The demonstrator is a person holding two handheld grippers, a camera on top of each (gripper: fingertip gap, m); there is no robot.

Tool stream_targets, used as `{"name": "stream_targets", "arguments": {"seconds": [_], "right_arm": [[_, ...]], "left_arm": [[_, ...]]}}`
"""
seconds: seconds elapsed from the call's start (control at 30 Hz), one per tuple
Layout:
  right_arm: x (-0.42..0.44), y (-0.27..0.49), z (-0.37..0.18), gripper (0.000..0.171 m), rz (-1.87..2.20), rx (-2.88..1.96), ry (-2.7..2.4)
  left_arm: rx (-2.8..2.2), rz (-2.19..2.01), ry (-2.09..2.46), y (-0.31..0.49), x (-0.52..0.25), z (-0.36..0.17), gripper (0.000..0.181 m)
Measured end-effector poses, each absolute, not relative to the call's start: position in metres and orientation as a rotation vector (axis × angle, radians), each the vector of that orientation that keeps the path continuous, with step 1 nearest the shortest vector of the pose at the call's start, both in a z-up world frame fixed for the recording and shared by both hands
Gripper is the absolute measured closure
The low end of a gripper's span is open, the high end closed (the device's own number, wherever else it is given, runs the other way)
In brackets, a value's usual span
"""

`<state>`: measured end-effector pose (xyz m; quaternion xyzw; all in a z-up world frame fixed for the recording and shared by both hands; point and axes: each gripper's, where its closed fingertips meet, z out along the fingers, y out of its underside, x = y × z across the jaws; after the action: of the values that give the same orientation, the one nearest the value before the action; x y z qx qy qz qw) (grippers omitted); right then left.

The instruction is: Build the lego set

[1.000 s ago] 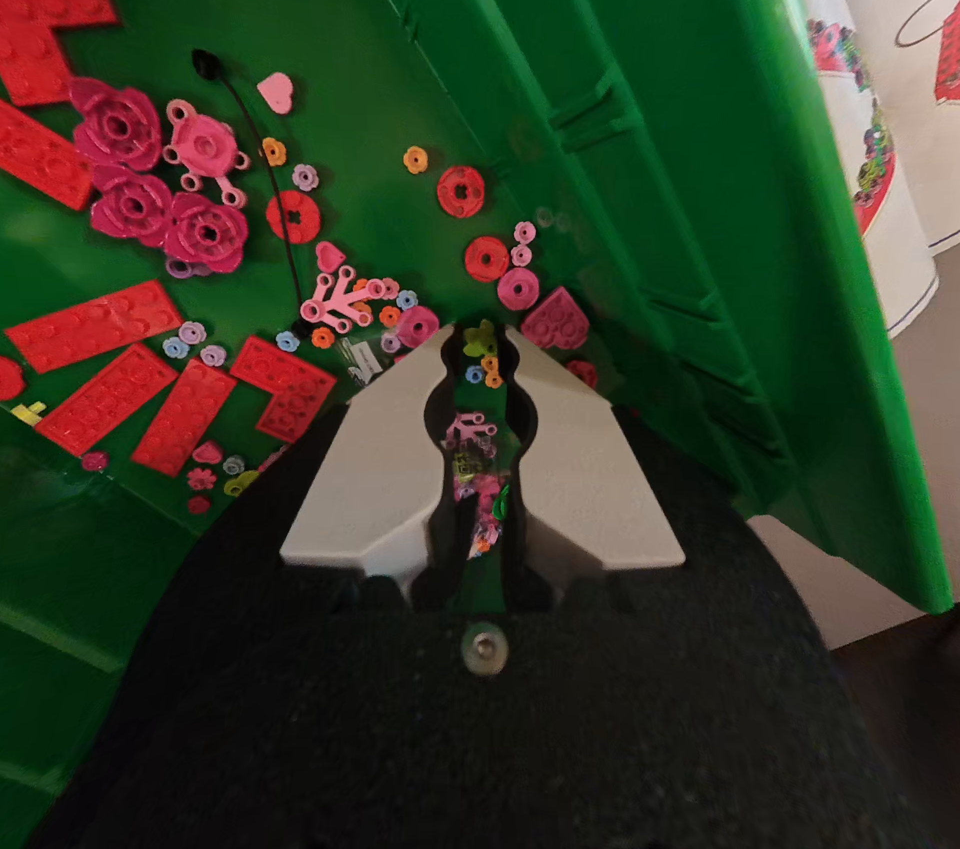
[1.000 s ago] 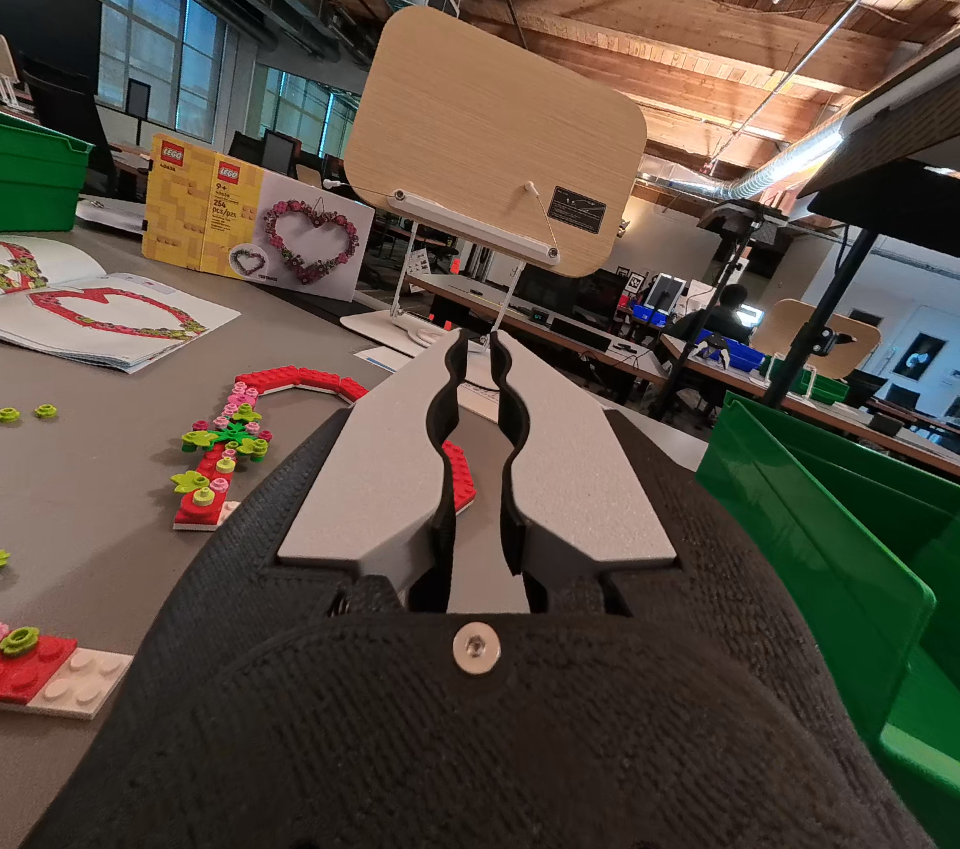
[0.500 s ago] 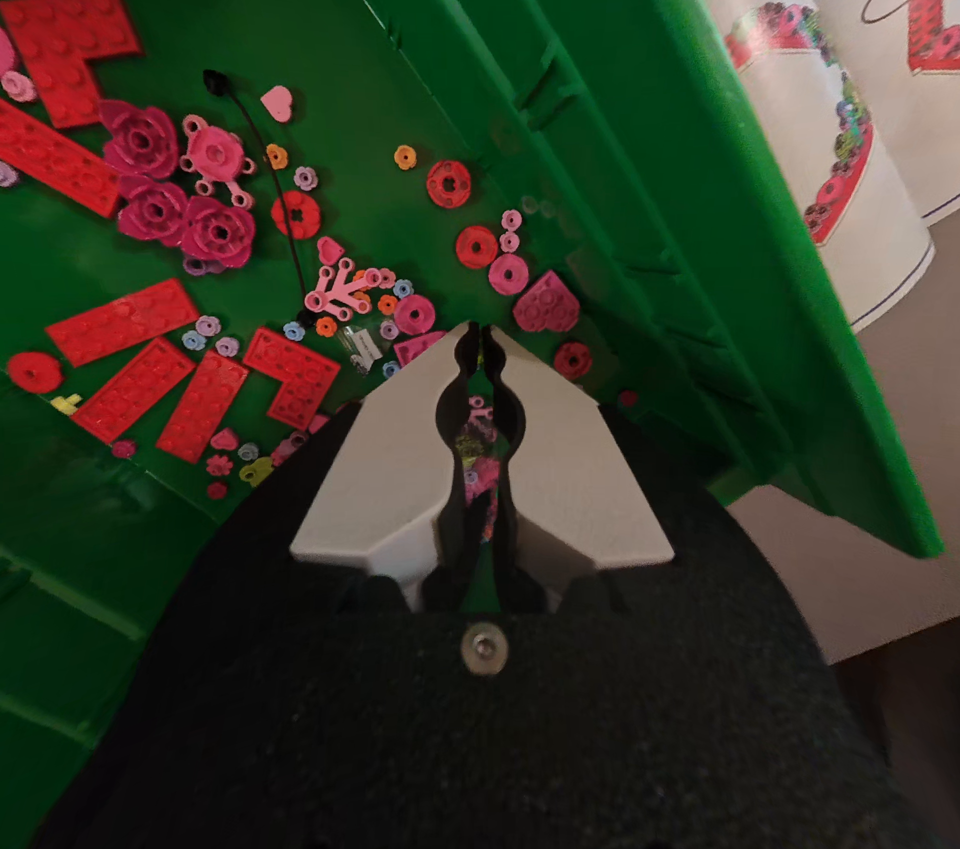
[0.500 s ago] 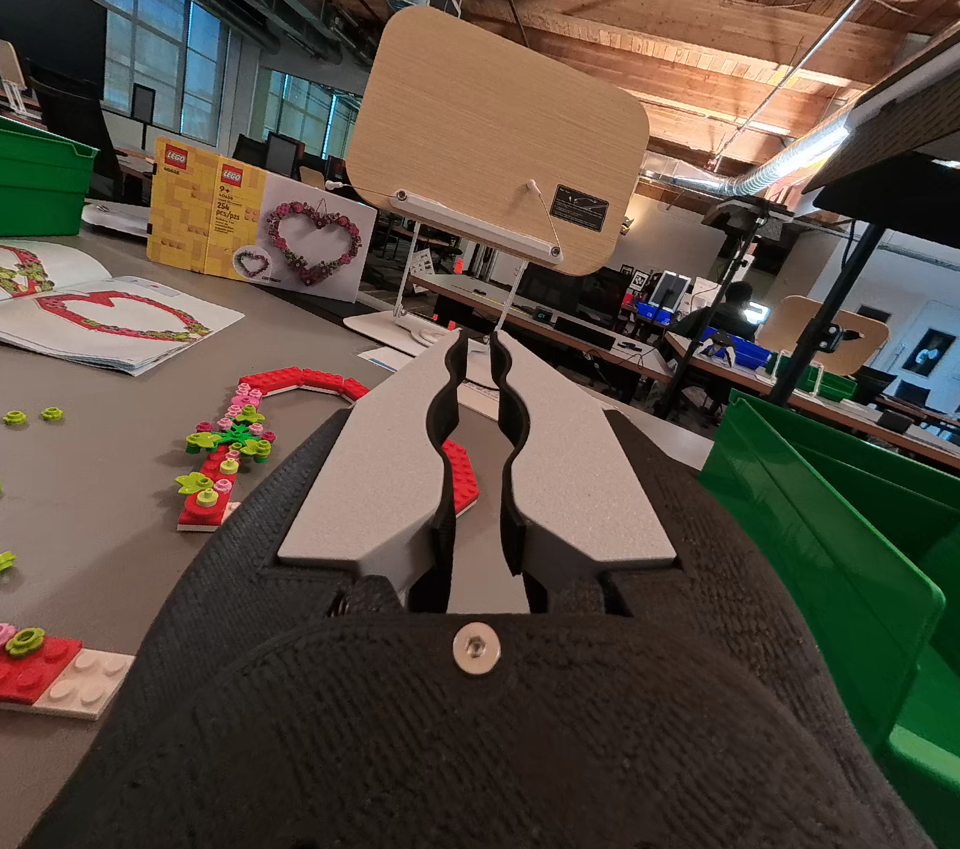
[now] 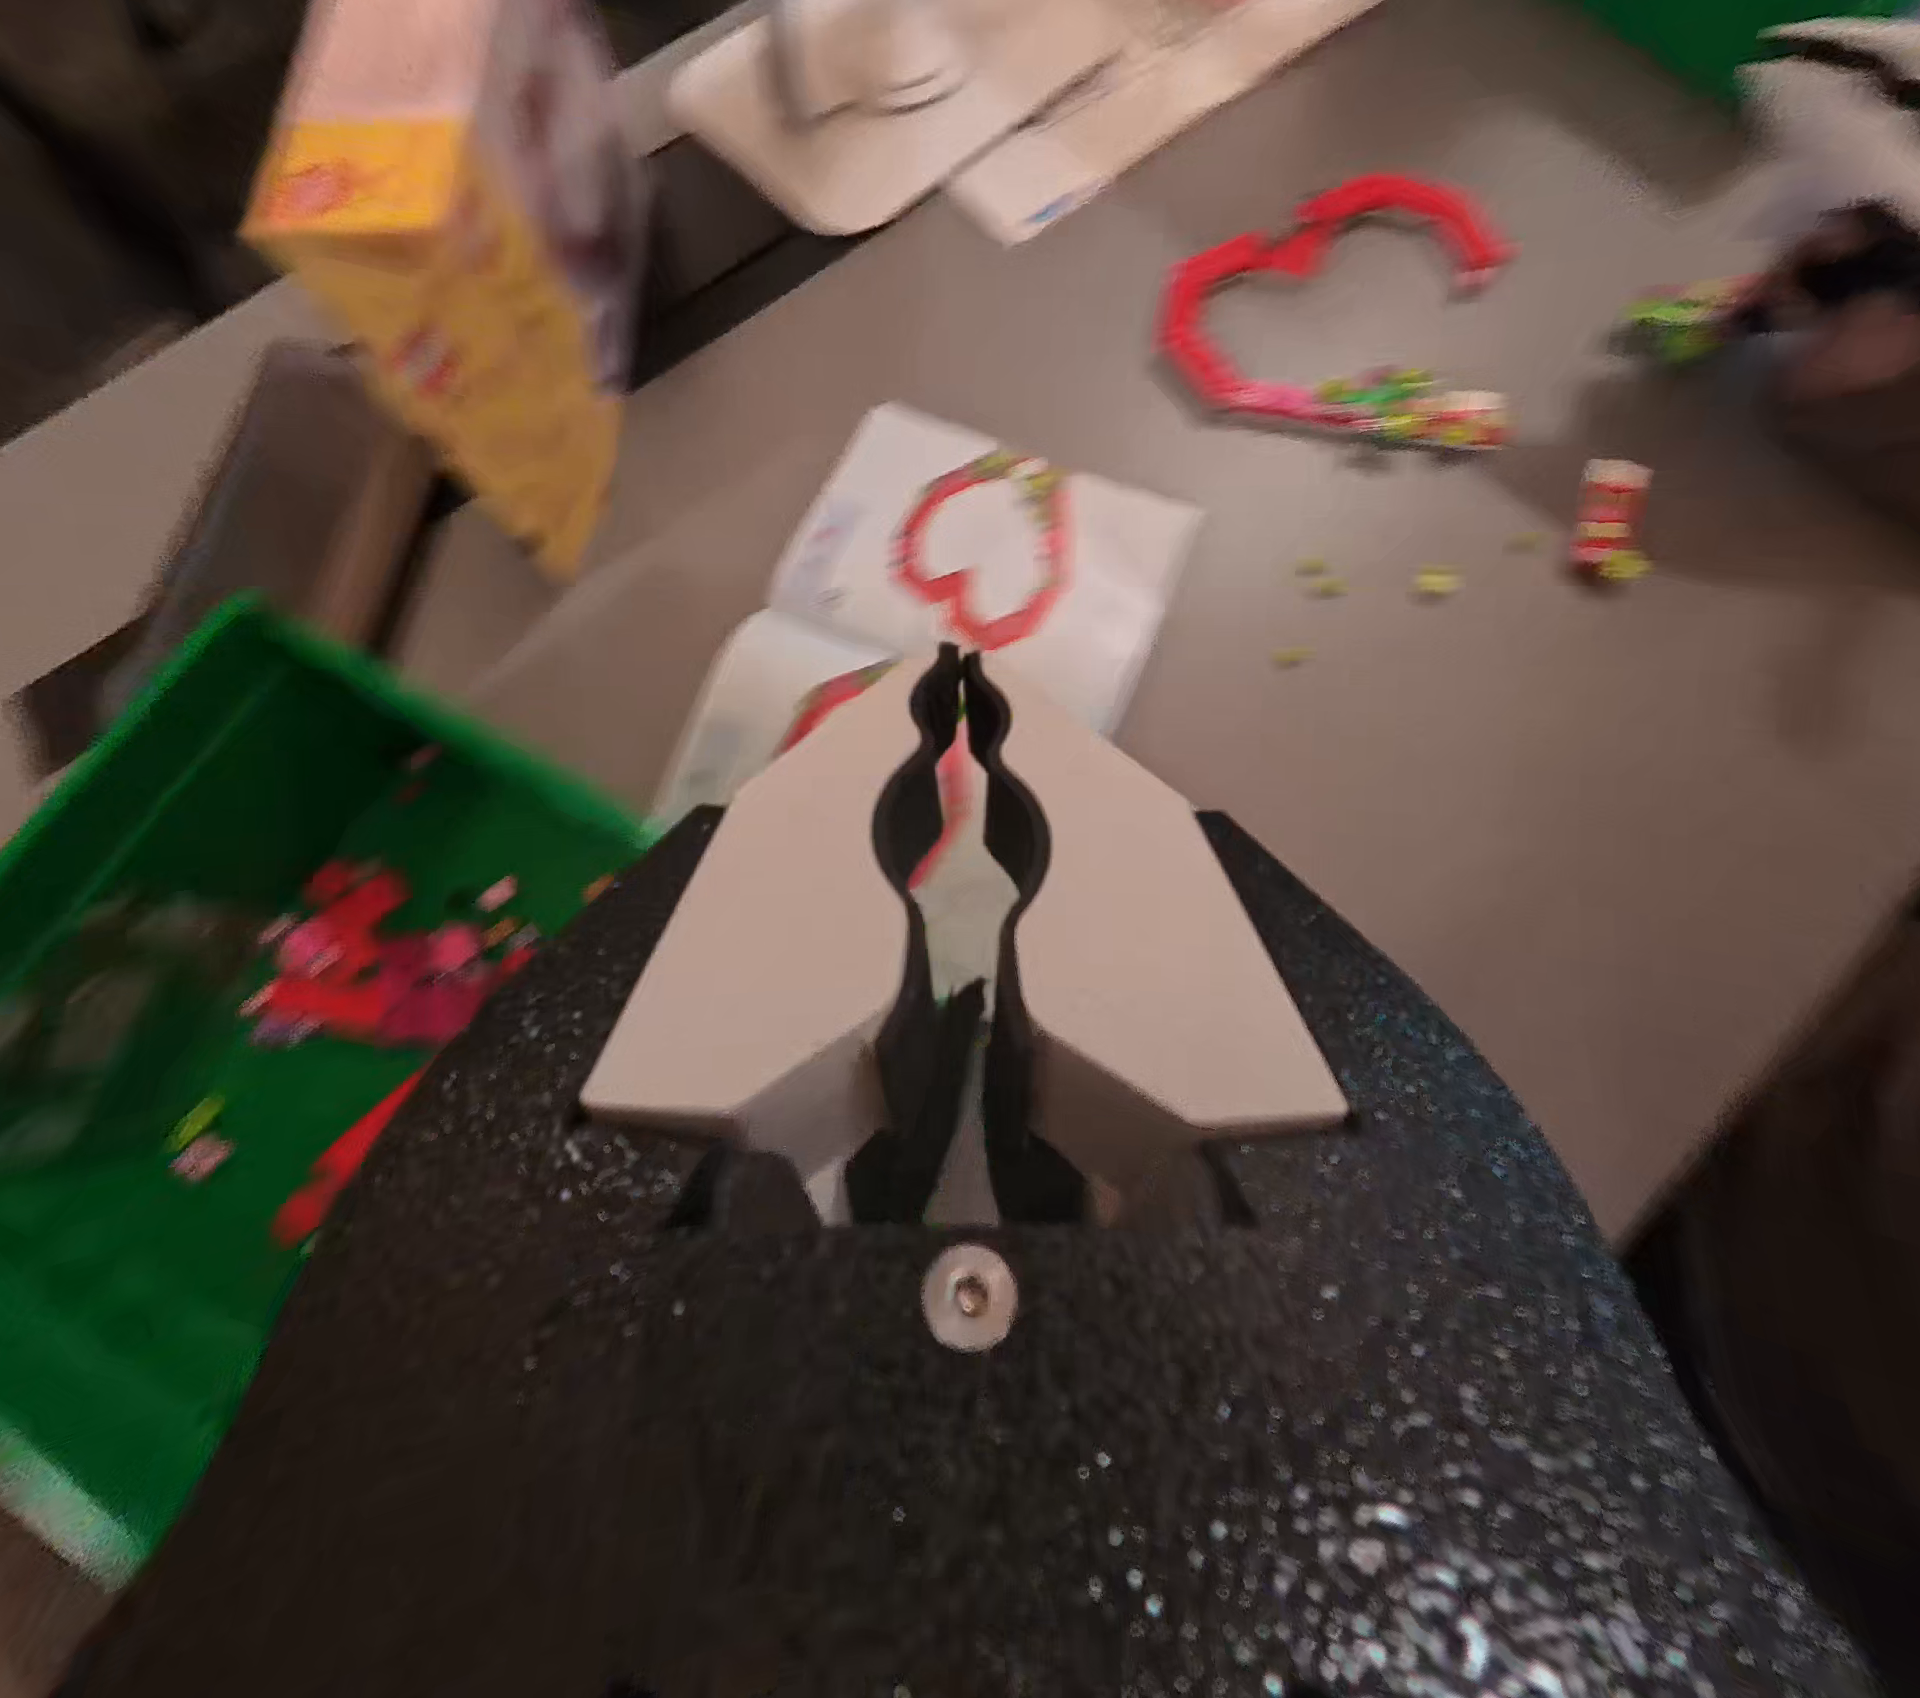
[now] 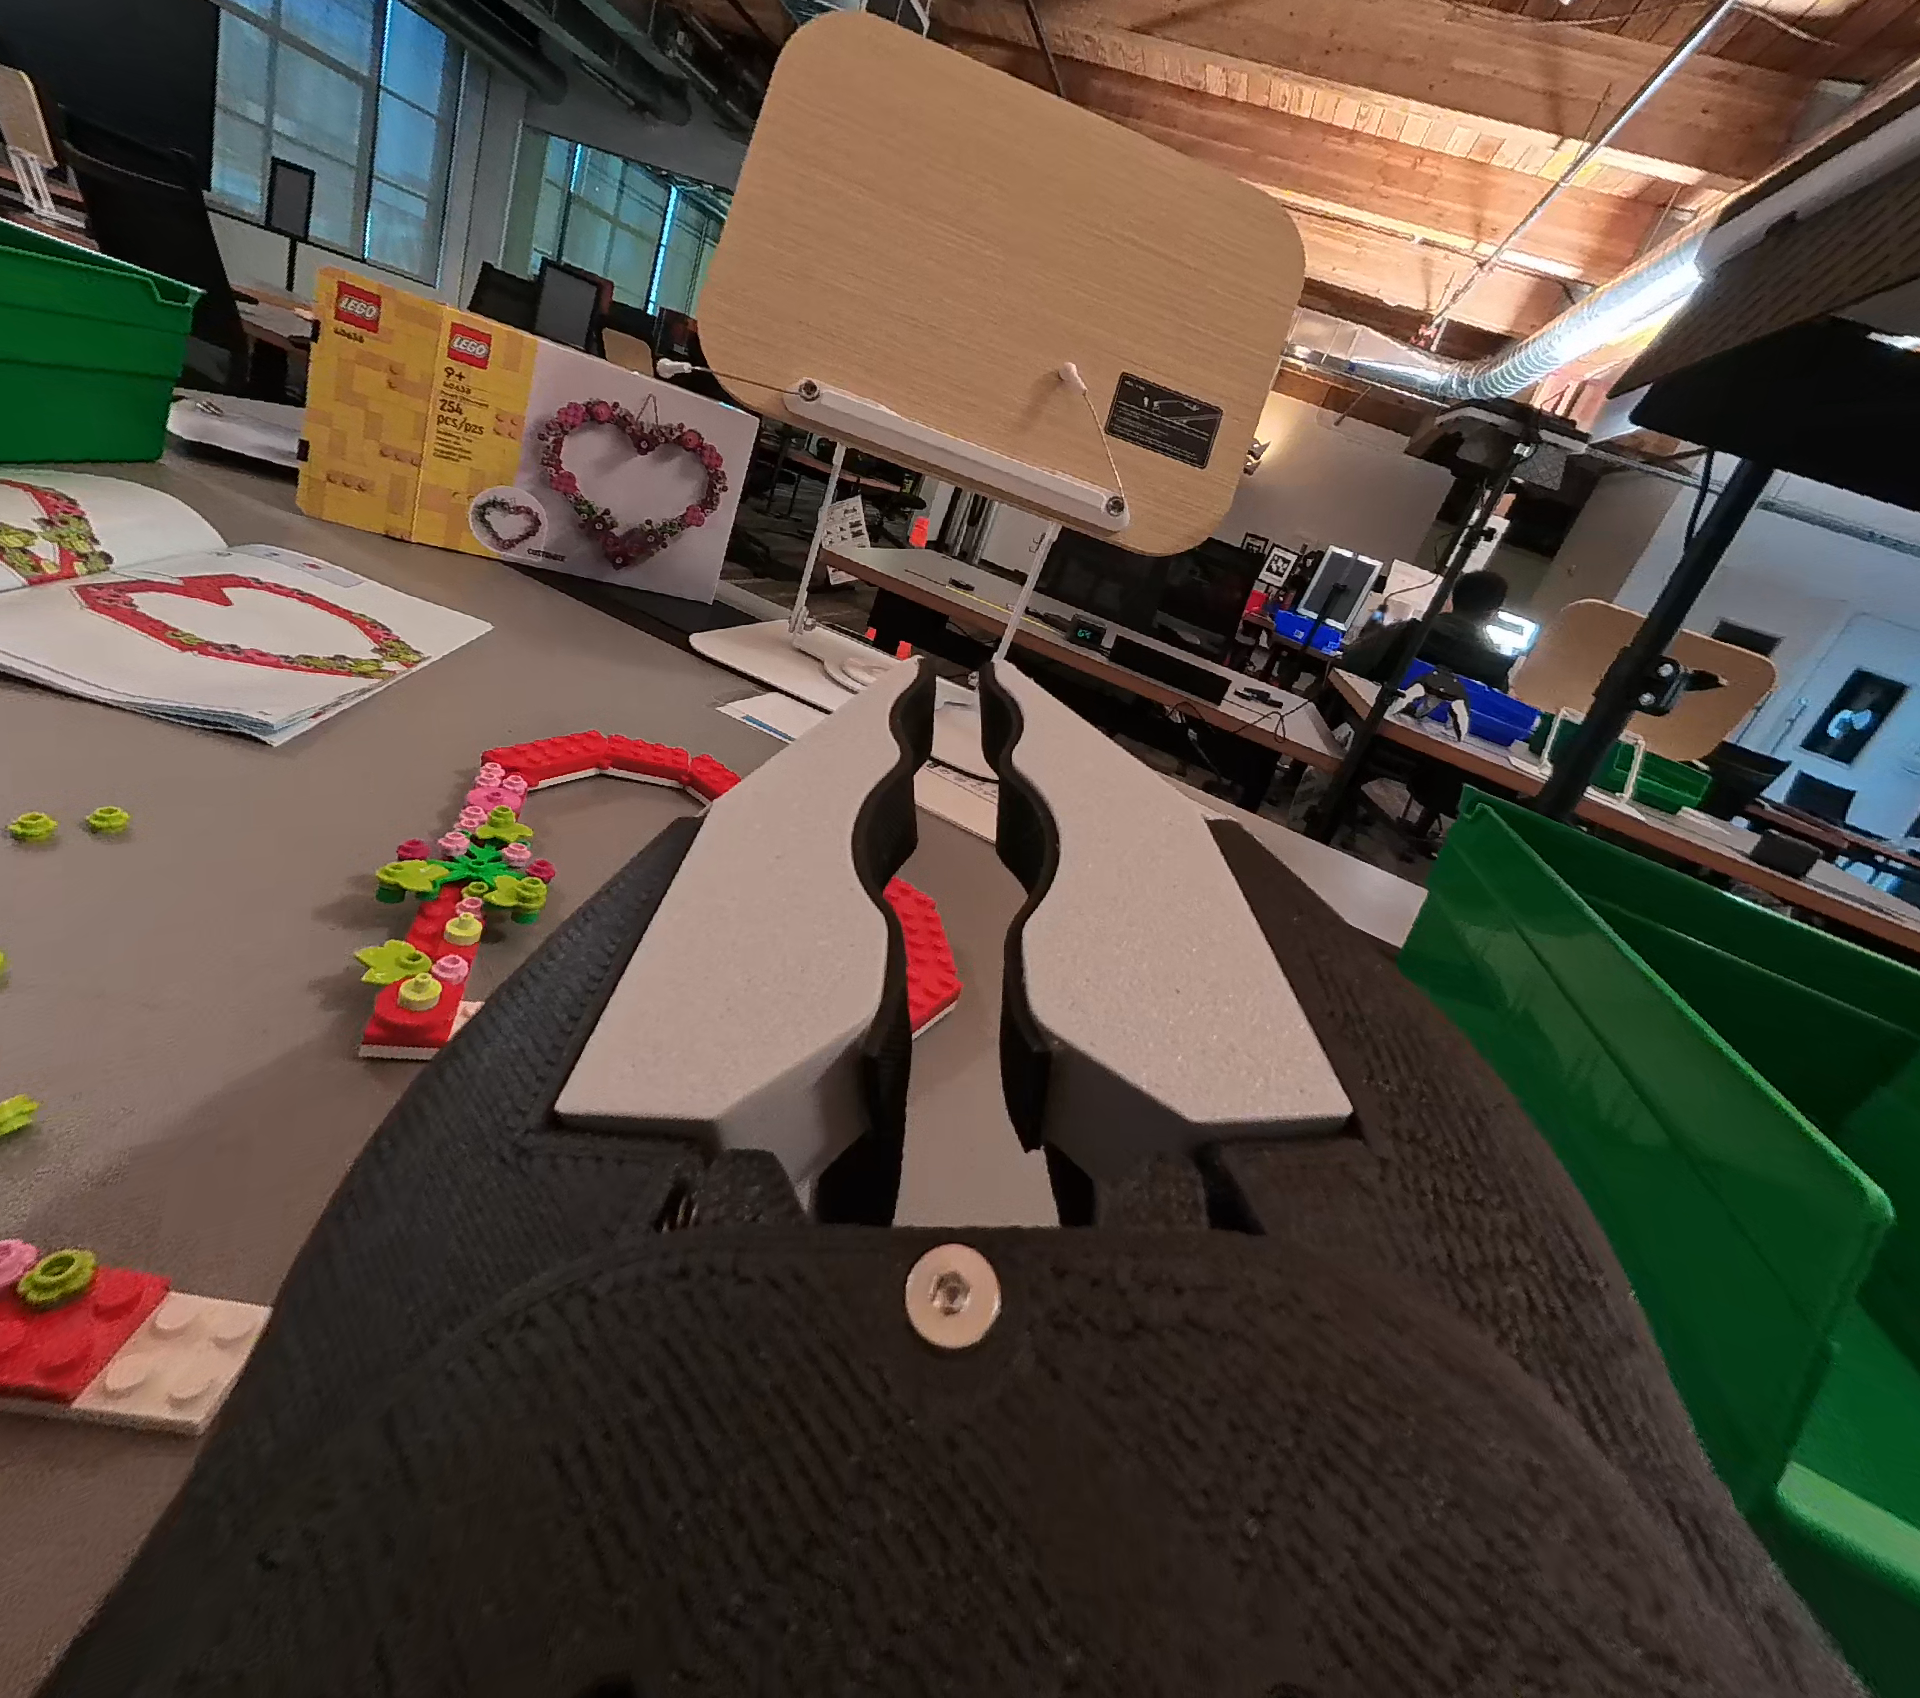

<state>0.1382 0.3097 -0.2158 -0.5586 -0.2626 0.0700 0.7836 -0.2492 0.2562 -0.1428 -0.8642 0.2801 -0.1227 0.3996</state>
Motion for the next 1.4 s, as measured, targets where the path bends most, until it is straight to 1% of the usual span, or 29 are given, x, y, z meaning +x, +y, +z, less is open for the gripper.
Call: {"name": "stream_targets", "arguments": {"seconds": [0.03,0.13,0.27,0.33,0.43,0.53,0.63,1.03,1.37,1.4], "right_arm": [[0.138,0.31,-0.216,0.164,0.149,-1.205,-0.57],[0.137,0.31,-0.216,0.164,0.15,-1.205,-0.572],[0.137,0.309,-0.216,0.164,0.152,-1.205,-0.573],[0.137,0.309,-0.216,0.164,0.153,-1.205,-0.577],[0.136,0.309,-0.216,0.164,0.155,-1.204,-0.581],[0.136,0.308,-0.216,0.164,0.156,-1.203,-0.583],[0.135,0.307,-0.215,0.164,0.156,-1.2,-0.588],[0.132,0.307,-0.218,0.164,0.154,-1.199,-0.605],[0.127,0.301,-0.218,0.164,0.161,-1.197,-0.625],[0.126,0.3,-0.218,0.164,0.162,-1.196,-0.63]], "left_arm": [[-2.172,-0.4,0.772,0.248,-0.225,-0.142,0.181],[-2.156,-0.645,0.931,0.224,-0.16,-0.159,0.181],[-2.125,-0.961,1.051,0.189,-0.076,-0.21,0.181],[-2.116,-1.125,1.06,0.177,-0.045,-0.232,0.181],[-2.184,-1.278,1.041,0.172,-0.023,-0.267,0.181],[-2.286,-1.212,1.036,0.174,-0.019,-0.301,0.181],[-2.25,-1.334,1.01,0.168,-0.005,-0.303,0.181],[-2.414,-1.198,0.967,0.197,-0.028,-0.335,0.181],[-2.471,-1.083,0.915,0.211,-0.037,-0.341,0.181],[-2.467,-1.053,0.918,0.211,-0.038,-0.341,0.177]]}}
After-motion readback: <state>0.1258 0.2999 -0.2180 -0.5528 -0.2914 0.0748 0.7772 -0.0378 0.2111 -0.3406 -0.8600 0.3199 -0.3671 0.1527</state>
